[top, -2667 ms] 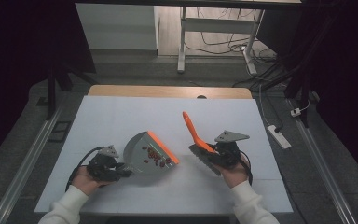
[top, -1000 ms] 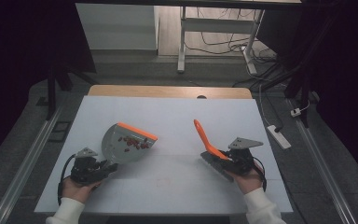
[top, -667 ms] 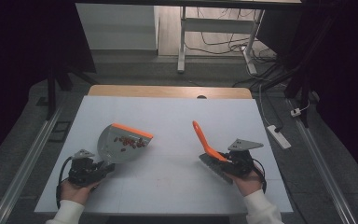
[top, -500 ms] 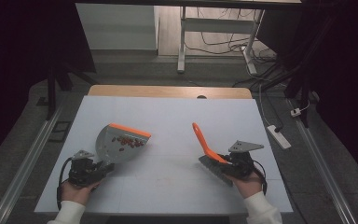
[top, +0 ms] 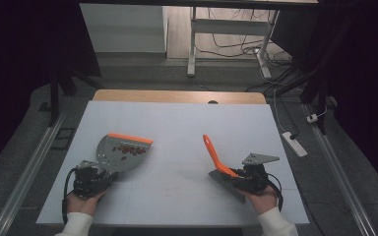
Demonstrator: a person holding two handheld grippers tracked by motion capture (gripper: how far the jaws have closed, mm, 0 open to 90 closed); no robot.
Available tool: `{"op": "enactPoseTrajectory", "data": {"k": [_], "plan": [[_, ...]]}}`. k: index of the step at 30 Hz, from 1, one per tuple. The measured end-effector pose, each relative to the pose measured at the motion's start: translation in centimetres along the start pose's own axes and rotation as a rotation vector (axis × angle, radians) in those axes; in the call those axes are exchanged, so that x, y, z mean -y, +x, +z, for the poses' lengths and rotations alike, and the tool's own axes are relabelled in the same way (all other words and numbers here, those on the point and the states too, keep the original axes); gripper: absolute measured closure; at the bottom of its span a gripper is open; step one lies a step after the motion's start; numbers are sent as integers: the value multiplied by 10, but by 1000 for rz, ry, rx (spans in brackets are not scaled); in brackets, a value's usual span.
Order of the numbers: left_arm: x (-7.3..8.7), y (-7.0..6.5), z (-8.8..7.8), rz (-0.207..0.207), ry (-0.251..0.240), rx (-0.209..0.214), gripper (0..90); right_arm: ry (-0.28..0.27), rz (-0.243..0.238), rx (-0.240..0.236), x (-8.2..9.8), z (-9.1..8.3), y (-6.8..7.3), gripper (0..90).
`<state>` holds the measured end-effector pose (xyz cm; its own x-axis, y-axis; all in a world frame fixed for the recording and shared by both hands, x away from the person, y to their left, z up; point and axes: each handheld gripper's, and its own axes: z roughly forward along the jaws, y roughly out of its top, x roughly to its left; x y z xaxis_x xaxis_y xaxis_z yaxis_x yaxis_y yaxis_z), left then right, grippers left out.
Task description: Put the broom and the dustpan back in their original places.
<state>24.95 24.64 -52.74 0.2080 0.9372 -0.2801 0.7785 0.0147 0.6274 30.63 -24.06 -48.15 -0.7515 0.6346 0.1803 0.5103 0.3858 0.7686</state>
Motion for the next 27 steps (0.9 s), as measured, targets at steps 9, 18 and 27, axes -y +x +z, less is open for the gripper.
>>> {"op": "enactPoseTrajectory", "data": {"k": [9,18,27], "plan": [[0,1,6,4,27,2,613,34,53,40,7,4,-15,696],[1,1,8,16,29,3,606,50,44,99,10,6,-27,640],[2,6,5,13,18,-20,445,82,54,136,14,11,-34,552]]}}
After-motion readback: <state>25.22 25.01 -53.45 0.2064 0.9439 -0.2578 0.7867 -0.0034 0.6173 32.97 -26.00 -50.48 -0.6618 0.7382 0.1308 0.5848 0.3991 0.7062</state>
